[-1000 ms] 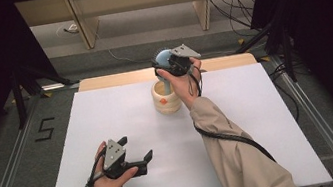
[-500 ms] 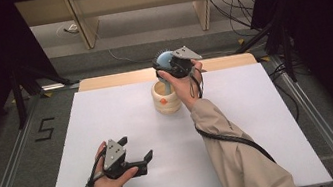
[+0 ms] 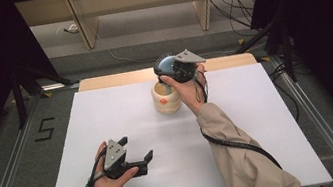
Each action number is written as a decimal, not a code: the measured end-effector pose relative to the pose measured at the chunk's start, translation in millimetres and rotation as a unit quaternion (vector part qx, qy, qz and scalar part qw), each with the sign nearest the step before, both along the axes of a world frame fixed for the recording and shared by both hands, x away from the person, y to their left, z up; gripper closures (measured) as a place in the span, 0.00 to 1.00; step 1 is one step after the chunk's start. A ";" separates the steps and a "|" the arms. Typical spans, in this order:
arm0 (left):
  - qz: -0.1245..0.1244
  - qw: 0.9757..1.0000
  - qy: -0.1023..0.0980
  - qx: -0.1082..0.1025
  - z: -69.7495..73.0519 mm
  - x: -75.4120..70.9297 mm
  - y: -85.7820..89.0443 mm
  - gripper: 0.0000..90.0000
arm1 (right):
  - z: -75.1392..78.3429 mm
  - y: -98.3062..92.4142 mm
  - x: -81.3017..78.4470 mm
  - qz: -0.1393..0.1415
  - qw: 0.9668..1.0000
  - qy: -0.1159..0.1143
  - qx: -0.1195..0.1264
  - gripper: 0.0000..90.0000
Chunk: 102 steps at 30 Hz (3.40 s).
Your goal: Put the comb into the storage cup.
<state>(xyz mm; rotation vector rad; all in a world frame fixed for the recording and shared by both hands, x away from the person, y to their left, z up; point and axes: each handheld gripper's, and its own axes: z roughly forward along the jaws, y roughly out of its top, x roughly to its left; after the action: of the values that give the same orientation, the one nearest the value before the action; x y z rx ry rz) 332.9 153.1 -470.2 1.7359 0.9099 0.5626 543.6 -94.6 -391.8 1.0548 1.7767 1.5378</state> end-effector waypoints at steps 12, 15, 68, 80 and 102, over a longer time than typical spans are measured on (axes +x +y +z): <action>0.000 1.000 0.001 0.001 -0.4 0.1 -0.3 0.02 | 0.7 -15.4 -11.6 0.013 1.000 0.023 0.000 0.21; 0.001 1.000 0.001 0.000 -0.7 0.2 -0.7 0.02 | -0.4 -19.5 -12.9 0.016 0.999 0.032 -0.001 0.20; 0.004 1.000 0.009 0.004 -4.1 1.8 -0.4 0.02 | -9.7 -89.3 -50.3 0.072 0.993 0.079 -0.054 0.01; 0.007 1.000 0.008 0.004 -4.3 2.1 1.2 0.02 | -19.6 -107.5 -72.9 0.077 0.991 0.079 -0.078 0.01; 0.010 1.000 0.009 0.006 -4.5 2.2 1.7 0.02 | -27.8 -146.7 -119.1 0.087 0.990 0.082 -0.077 0.02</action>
<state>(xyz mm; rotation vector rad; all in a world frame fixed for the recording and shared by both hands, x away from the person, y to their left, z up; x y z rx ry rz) 335.2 154.8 -474.8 1.7468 0.9384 0.5673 424.5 -241.3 -419.6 0.9967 2.1148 1.4190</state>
